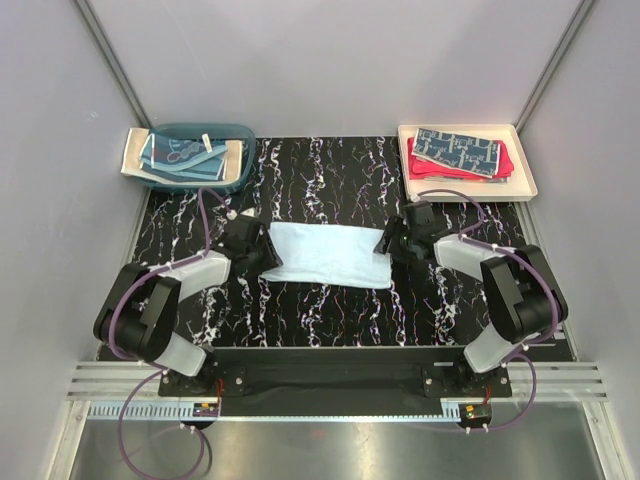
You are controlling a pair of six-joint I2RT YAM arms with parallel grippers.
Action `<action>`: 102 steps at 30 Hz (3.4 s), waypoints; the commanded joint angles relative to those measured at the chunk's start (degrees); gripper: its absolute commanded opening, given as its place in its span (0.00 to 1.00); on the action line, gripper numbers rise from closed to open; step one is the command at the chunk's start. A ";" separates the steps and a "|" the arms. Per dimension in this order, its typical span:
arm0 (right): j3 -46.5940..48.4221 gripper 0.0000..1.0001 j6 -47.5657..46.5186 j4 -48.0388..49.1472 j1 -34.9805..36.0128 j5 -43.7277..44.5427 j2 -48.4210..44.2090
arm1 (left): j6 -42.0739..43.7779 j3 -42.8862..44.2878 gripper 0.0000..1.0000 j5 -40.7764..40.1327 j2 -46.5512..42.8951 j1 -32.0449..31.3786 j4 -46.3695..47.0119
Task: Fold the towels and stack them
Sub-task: Neatly place the folded towel into the bin
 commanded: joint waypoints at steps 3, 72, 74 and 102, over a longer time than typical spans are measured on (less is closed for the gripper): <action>1.74 0.62 -0.87 -2.18 3.47 4.37 4.17 | -0.18 -1.26 0.37 -2.81 1.76 -0.26 1.44; 110.29 0.00 -61.96 -24.59 -3.46 50.79 43.81 | 19.69 22.21 0.45 2.90 -16.87 0.27 -29.06; 109.51 0.00 -61.16 -24.60 -3.99 49.74 42.94 | 19.69 22.38 0.45 3.16 -16.70 0.27 -29.15; 100.20 0.00 -48.08 -26.88 -16.20 32.44 35.02 | 19.86 22.03 0.45 5.80 -14.32 0.27 -29.24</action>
